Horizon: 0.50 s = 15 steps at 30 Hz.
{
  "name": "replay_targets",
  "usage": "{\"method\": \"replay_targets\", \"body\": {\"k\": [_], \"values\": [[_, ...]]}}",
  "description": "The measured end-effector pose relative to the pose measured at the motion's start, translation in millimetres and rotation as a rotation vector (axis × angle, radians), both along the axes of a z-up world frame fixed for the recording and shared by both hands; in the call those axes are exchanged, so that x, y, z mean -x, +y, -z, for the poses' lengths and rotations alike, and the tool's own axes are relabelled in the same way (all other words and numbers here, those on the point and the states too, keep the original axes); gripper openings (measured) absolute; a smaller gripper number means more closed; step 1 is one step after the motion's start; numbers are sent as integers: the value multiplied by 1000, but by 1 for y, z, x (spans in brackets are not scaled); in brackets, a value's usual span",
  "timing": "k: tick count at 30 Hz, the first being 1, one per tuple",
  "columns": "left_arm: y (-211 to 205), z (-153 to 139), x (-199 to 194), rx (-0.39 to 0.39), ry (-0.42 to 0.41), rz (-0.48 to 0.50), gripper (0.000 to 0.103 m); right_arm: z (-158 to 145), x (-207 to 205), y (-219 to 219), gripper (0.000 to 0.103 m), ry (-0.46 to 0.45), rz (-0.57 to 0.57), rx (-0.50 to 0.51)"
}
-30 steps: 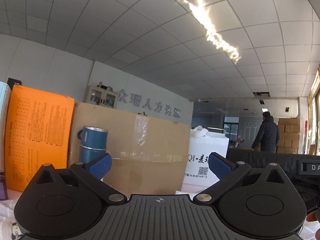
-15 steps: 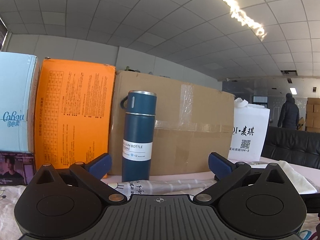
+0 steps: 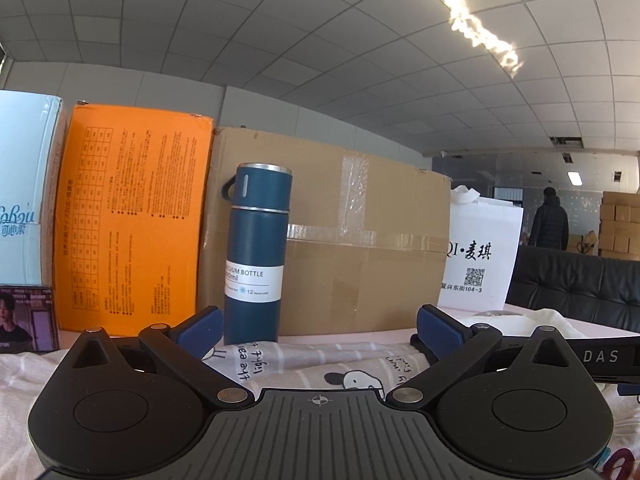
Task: Fold clothes
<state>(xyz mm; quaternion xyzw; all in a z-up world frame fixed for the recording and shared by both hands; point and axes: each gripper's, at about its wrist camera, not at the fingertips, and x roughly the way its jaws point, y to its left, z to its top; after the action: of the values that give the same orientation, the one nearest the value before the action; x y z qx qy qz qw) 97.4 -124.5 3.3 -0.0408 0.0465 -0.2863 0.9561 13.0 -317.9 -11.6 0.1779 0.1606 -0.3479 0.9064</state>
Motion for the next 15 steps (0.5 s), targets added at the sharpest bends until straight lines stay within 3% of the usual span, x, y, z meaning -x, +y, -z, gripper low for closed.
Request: {"method": "replay_targets", "body": {"k": [15], "values": [[-3,1,3,-19,-14,-19,103,7,-9,1,103,59,19,4]]}}
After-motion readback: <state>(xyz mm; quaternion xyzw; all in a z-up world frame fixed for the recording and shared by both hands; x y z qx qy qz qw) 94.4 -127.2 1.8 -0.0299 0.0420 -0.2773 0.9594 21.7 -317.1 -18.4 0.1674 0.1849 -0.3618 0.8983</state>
